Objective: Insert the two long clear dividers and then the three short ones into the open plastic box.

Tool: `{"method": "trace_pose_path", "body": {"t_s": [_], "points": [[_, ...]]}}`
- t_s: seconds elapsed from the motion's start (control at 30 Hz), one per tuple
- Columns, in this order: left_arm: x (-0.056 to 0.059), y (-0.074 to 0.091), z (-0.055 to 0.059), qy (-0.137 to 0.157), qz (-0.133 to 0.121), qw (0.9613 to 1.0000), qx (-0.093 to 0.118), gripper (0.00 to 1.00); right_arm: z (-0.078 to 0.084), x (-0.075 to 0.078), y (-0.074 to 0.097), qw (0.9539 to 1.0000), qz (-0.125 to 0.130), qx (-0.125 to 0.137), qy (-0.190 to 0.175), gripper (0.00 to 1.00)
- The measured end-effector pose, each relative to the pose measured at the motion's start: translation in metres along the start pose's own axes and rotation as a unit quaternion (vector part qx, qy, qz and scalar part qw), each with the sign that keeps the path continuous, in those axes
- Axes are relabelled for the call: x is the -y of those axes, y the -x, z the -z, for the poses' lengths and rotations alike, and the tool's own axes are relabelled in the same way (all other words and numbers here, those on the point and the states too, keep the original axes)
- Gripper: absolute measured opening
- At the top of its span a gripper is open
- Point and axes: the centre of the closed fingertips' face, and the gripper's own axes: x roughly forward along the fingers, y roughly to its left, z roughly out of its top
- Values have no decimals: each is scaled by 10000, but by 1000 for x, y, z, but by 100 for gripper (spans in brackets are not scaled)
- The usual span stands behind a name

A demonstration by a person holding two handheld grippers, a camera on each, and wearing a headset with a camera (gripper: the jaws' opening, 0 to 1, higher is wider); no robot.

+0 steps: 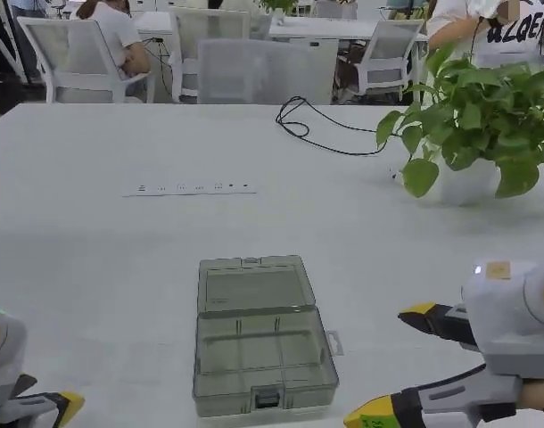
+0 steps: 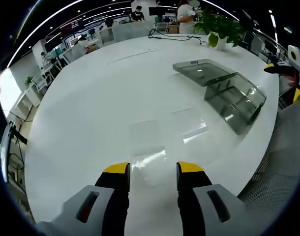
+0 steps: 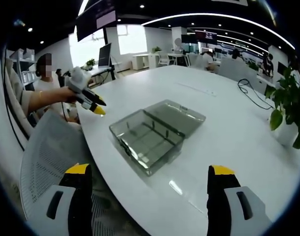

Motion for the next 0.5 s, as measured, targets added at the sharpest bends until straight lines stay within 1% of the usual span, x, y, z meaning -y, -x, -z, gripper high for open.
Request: {"method": "trace_pose_path", "body": {"t_s": [0.23, 0.3, 0.37, 0.5], "points": [[1, -5, 6, 148, 104, 9998, -125, 34, -1, 2, -2, 10000, 28, -6, -38, 98], [1, -6, 8, 175, 126, 9997, -141, 34, -1, 3, -3, 10000, 34, -9, -40, 98], [1, -5, 6, 156, 105, 9998, -108, 34, -1, 3, -4, 10000, 33, -1, -49, 98], [1, -5, 7, 143, 107, 9998, -120, 33, -1, 2, -7, 10000, 19, -21, -39, 98]]}}
